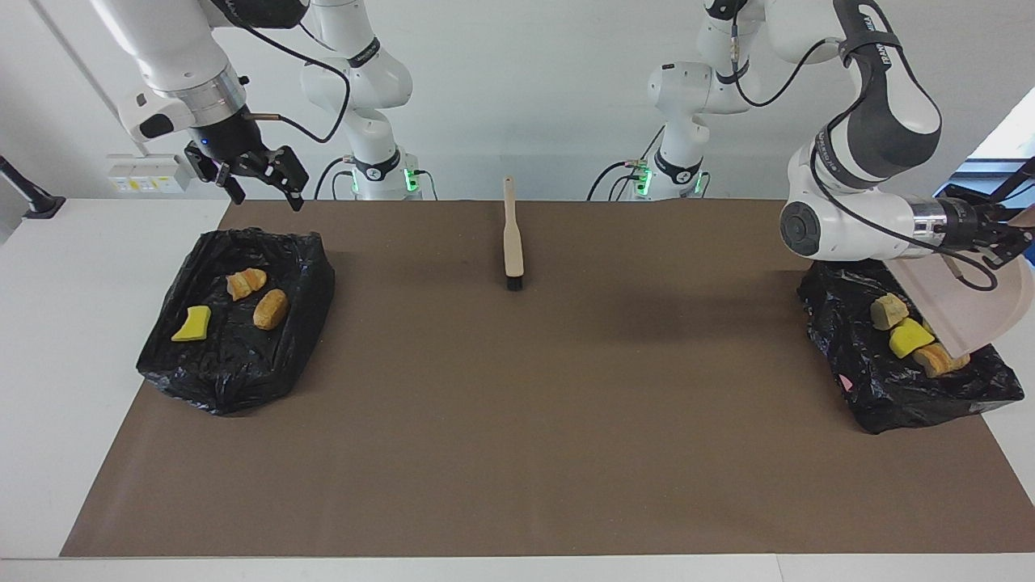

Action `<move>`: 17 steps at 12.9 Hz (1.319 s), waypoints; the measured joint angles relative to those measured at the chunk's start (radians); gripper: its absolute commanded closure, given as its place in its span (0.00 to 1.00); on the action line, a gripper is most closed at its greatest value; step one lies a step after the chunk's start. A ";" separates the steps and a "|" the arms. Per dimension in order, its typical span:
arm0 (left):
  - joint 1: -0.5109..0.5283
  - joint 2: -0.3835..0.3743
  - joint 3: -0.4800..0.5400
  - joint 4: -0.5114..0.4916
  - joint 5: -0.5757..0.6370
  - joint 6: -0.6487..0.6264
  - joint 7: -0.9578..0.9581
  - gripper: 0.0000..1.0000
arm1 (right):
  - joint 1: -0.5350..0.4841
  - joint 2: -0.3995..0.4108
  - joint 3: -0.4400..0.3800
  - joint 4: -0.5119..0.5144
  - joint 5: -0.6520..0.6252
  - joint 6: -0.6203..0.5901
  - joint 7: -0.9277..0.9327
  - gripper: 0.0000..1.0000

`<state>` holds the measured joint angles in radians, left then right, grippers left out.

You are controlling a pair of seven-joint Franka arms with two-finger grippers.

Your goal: Sweep and dump trash in bin

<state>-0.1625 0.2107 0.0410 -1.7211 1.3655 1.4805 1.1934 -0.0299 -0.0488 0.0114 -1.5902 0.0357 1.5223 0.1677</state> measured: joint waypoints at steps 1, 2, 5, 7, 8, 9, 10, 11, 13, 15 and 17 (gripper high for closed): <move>0.000 0.000 -0.017 0.000 -0.055 -0.005 -0.015 1.00 | 0.000 0.000 0.001 0.000 0.001 0.000 0.000 0.00; 0.000 0.000 -0.031 0.000 -0.110 -0.007 -0.029 1.00 | 0.000 0.000 0.001 0.000 0.001 0.000 0.000 0.00; 0.000 -0.001 -0.075 0.000 -0.281 -0.007 -0.089 1.00 | -0.008 0.000 -0.013 0.000 -0.002 -0.011 0.000 0.00; 0.000 -0.001 -0.098 0.000 -0.389 -0.002 -0.124 1.00 | -0.022 0.000 -0.033 0.000 -0.002 -0.011 0.000 0.00; 0.000 -0.001 -0.112 0.000 -0.437 0.003 -0.137 1.00 | -0.028 0.000 -0.037 0.000 -0.002 -0.011 0.000 0.00; 0.000 -0.001 -0.126 0.000 -0.483 0.012 -0.148 1.00 | -0.029 0.000 -0.037 0.000 -0.002 -0.013 0.000 0.00; 0.000 -0.001 -0.142 -0.001 -0.527 0.024 -0.155 1.00 | -0.029 0.000 -0.037 0.000 -0.002 -0.017 0.000 0.00; 0.000 -0.001 -0.159 -0.001 -0.567 0.038 -0.159 1.00 | -0.029 0.000 -0.038 0.000 -0.003 -0.021 0.000 0.00; 0.000 -0.001 -0.193 -0.001 -0.654 0.074 -0.166 1.00 | -0.026 0.000 -0.045 0.000 -0.003 -0.024 0.000 0.00; 0.000 0.000 -0.221 -0.002 -0.729 0.119 -0.170 1.00 | -0.011 0.000 -0.055 -0.001 -0.003 -0.026 0.000 0.00; 0.000 0.000 -0.261 -0.002 -0.786 0.132 -0.216 1.00 | 0.039 0.000 -0.093 -0.001 -0.003 -0.026 0.000 0.00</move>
<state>-0.1625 0.2108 -0.2199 -1.7228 0.5800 1.6126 0.9778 0.0091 -0.0492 -0.0812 -1.5912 0.0328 1.4960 0.1681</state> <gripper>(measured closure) 0.683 0.000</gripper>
